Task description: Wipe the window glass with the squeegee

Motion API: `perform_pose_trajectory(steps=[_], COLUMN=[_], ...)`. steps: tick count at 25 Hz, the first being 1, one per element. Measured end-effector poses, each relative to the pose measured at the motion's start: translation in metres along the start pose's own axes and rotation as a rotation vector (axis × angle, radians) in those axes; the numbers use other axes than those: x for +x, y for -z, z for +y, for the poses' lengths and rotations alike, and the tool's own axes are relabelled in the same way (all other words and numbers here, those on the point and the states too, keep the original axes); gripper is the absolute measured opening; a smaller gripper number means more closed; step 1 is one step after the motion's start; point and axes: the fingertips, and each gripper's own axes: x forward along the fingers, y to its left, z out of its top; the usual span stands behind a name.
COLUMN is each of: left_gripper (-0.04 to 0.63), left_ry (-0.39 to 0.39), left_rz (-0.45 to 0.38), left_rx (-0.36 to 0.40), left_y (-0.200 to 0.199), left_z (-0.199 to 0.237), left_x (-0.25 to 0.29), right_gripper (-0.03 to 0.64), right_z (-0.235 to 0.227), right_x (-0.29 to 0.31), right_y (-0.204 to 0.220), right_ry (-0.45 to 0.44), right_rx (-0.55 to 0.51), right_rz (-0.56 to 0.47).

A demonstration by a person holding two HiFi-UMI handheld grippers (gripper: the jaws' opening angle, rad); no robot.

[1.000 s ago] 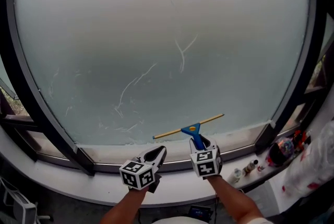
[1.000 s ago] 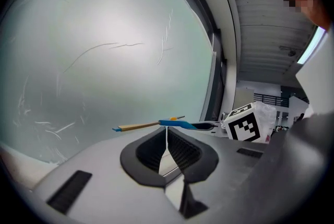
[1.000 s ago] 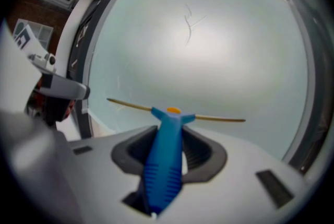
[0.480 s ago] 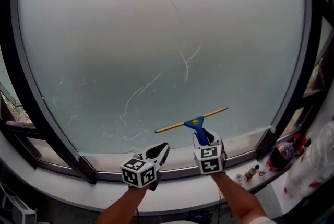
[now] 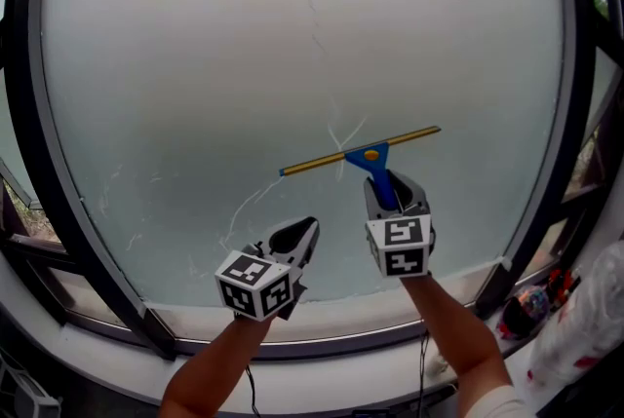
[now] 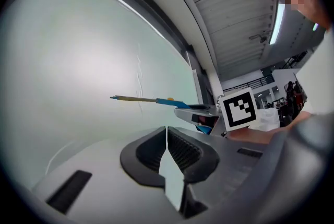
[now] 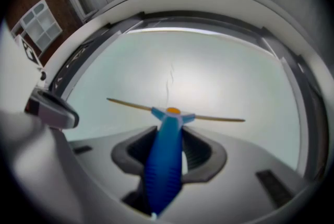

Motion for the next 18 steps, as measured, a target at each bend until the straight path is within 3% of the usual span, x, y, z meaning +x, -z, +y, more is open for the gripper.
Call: perform_pose_trajectory(steps=[5, 11, 18], left_gripper=[0.034, 0.034, 0.034], left_ry=[-0.007, -0.034, -0.080], left_rz=[-0.076, -0.124, -0.189], left_rx=[0.120, 0.248, 0.319], left_y=[-0.064, -0.126, -0.189], left_z=[0.002, 0.010, 0.026], left_x=[0.026, 0.052, 0.071], right_gripper=[0.155, 0.155, 0.155], right_z=[-0.031, -0.055, -0.067], right_x=[0.030, 0.063, 0.086], right_y=[-0.078, -0.142, -0.203], right_ry=[0.070, 0.110, 0.119], right_rx=[-0.031, -0.050, -0.065], right_rz=[-0.147, -0.218, -0.286])
